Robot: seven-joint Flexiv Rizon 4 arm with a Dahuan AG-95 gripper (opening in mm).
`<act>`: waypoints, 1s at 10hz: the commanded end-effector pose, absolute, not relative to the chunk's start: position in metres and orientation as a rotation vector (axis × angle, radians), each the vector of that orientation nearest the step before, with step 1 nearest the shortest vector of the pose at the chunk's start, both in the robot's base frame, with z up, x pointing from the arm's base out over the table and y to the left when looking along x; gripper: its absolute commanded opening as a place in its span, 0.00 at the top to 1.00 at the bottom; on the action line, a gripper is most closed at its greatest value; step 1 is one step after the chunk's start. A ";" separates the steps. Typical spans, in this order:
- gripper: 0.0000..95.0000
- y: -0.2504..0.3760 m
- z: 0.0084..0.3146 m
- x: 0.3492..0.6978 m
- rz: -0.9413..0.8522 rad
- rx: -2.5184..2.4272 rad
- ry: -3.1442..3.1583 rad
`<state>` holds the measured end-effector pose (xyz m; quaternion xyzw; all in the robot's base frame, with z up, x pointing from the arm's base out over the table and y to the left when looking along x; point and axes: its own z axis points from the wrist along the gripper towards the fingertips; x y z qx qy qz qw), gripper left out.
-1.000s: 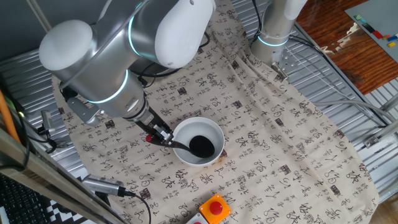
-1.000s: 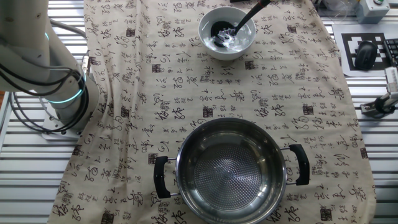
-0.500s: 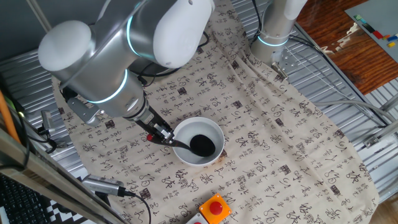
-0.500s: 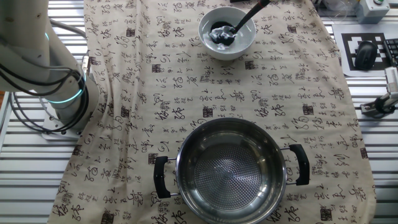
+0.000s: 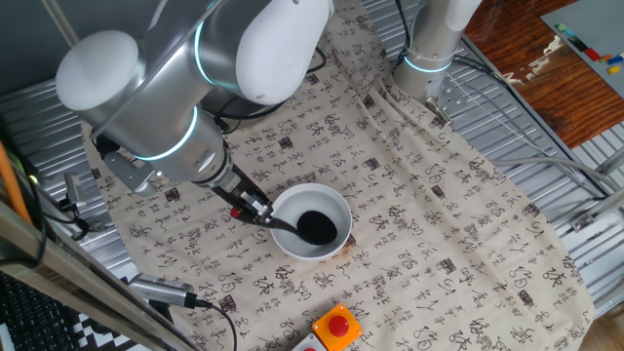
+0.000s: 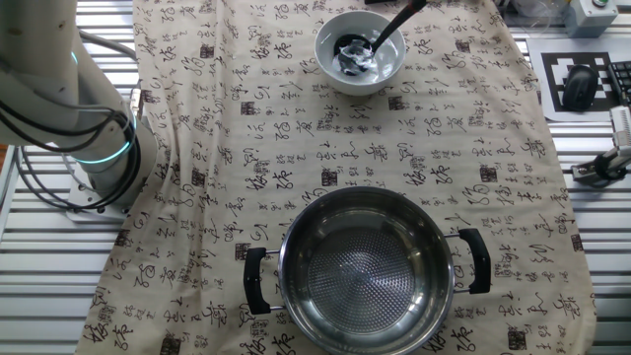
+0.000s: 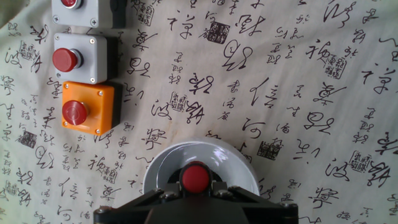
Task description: Scoop water with a large spoon from one bowl to another
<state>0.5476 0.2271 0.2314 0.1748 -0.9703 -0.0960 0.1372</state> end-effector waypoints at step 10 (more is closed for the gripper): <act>1.00 0.227 0.231 0.546 -0.280 0.505 -2.831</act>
